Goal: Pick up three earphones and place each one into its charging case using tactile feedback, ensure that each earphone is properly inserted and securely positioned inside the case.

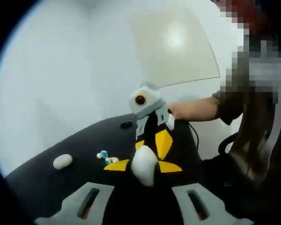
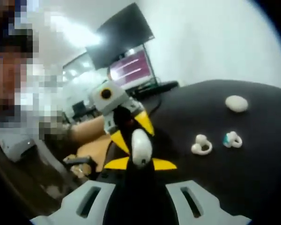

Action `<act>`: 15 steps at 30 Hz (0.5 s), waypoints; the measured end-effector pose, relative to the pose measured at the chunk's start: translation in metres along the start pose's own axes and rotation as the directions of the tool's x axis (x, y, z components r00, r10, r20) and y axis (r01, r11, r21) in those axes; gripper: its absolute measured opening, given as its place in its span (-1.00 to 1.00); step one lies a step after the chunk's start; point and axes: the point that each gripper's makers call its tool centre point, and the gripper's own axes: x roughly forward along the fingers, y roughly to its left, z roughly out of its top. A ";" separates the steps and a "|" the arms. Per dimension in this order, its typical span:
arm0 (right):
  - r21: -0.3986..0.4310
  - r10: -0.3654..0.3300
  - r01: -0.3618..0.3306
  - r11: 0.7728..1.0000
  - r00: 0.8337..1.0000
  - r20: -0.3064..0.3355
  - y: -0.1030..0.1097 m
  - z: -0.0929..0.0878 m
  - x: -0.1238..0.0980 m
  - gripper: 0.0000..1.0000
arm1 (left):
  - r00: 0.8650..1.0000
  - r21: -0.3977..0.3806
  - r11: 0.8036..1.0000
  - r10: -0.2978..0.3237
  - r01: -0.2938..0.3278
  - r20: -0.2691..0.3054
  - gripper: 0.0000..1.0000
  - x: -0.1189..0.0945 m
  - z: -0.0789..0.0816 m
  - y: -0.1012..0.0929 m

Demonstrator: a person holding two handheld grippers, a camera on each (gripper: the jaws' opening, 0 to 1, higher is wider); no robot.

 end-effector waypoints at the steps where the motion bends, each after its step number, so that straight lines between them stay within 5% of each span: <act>1: -0.011 0.001 -0.001 1.000 1.000 0.009 0.001 0.001 0.000 -0.60 | 1.000 -0.009 1.000 -0.001 0.001 0.000 -0.63 0.000 0.000 0.000; 4: -0.137 -0.050 0.059 0.989 0.996 0.073 -0.005 0.011 -0.002 -0.37 | 1.000 -0.041 0.999 -0.002 0.002 -0.003 -0.62 0.001 -0.001 0.001; 6: -0.156 -0.069 0.086 0.984 0.991 0.112 -0.007 0.015 -0.006 -0.41 | 0.999 -0.007 1.000 0.002 -0.002 -0.033 -0.55 0.001 -0.006 -0.001; 9: -0.168 -0.056 0.078 0.983 0.990 0.131 -0.008 0.020 -0.006 -0.44 | 0.998 0.037 0.999 0.005 -0.003 -0.065 -0.27 0.005 -0.012 -0.004; 12: -0.325 -0.063 0.103 0.940 0.989 0.133 -0.004 0.020 -0.004 -0.43 | 0.998 0.035 0.999 0.006 -0.004 -0.064 -0.26 0.005 -0.012 -0.003; 15: -0.323 -0.054 0.087 0.942 0.992 0.110 0.000 0.016 -0.002 -0.33 | 0.997 0.008 1.000 0.010 -0.009 -0.072 -0.28 0.006 -0.013 0.000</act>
